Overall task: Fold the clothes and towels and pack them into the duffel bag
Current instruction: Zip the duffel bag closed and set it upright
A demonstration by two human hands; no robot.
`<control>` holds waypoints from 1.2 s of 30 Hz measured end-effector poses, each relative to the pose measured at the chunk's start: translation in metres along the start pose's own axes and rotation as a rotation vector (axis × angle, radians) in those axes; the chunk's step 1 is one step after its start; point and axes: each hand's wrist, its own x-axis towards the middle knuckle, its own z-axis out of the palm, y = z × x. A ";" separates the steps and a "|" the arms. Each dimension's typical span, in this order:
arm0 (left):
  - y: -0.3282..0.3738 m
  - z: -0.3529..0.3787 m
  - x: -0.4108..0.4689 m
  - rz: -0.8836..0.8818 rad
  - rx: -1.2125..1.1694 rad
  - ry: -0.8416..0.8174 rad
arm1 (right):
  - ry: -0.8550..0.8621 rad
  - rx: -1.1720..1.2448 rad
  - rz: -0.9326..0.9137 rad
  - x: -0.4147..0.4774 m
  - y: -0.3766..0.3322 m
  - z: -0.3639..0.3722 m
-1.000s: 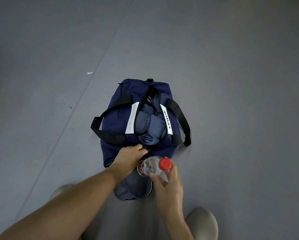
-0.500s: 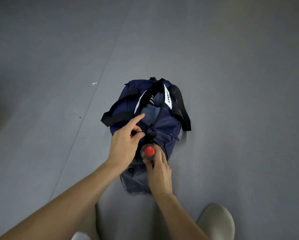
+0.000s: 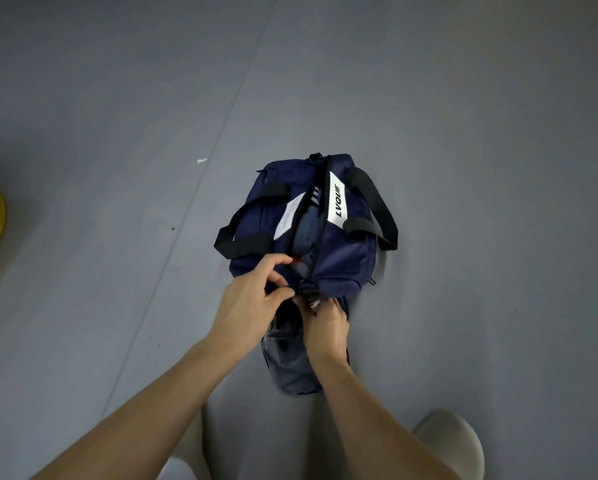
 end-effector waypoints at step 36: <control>-0.027 -0.006 -0.030 -0.049 0.192 0.057 | -0.272 -0.099 -0.112 -0.040 -0.001 -0.035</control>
